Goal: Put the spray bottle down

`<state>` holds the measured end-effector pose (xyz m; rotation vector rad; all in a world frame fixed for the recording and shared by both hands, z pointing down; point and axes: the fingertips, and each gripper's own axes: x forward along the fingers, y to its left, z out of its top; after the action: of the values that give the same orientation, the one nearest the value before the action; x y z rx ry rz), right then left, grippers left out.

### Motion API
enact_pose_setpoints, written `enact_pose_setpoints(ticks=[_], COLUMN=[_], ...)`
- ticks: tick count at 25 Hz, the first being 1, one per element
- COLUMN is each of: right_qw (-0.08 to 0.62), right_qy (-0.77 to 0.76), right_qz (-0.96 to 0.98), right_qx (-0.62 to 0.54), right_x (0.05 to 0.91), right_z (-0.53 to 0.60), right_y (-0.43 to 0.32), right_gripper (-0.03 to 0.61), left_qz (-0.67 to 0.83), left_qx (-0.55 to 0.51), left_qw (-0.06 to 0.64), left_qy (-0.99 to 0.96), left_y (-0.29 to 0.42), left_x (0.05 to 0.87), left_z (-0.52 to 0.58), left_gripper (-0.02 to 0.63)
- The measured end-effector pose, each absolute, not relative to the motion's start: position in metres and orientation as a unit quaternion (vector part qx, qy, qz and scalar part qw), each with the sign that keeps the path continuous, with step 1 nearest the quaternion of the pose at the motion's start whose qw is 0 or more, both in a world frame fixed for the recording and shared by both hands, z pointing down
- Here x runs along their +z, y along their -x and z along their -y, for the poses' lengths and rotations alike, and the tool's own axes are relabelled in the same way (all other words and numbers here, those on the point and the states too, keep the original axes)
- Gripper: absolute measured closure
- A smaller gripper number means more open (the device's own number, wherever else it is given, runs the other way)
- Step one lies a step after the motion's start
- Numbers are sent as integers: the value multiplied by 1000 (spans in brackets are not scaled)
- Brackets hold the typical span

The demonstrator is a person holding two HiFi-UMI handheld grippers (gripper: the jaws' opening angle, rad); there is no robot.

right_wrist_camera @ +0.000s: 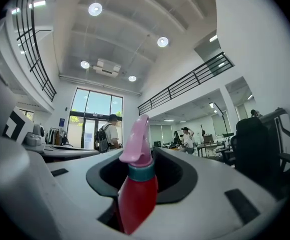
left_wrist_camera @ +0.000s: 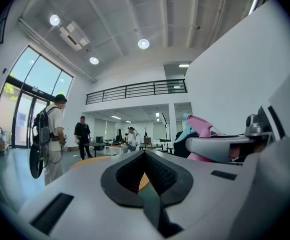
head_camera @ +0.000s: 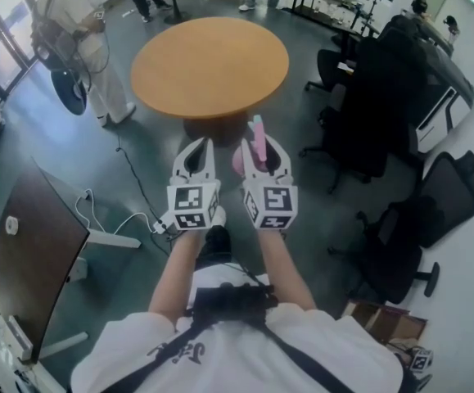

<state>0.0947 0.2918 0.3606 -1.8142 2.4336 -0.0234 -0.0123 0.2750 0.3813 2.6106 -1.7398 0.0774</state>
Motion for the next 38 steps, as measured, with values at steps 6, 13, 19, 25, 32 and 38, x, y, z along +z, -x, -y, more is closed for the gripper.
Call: enact_pose_setpoints(ticks=[6,13,19,25,32,38], right_qw=[56,59,51,68,46,42], right_qy=[607,598,583,584,598,598], right_qz=[-793,-800,-811,-809,-800,-800], right_qx=[-7,13,22,18,20,15], right_x=[366,345,334,334,344,361], right_z=[-216,-102,-12,66,123,178], right_y=[-100,-60,-18,-1,-11,-15], right_gripper=[423,425,423,423,423,424], left_qz=[540,554,551,552,541,542], left_qx=[4,-7,-24,-14,-15,-17], left_qw=[8,-2,2,4,24,25], left_qy=[-842,-832,-834,-834,-841,-840], left_y=[5,41,74,87,82,80], left_x=[387,370,358,364,378,388], left_z=[-201,-81,14,89,151,198], left_gripper=[611,611,611,611,611,611])
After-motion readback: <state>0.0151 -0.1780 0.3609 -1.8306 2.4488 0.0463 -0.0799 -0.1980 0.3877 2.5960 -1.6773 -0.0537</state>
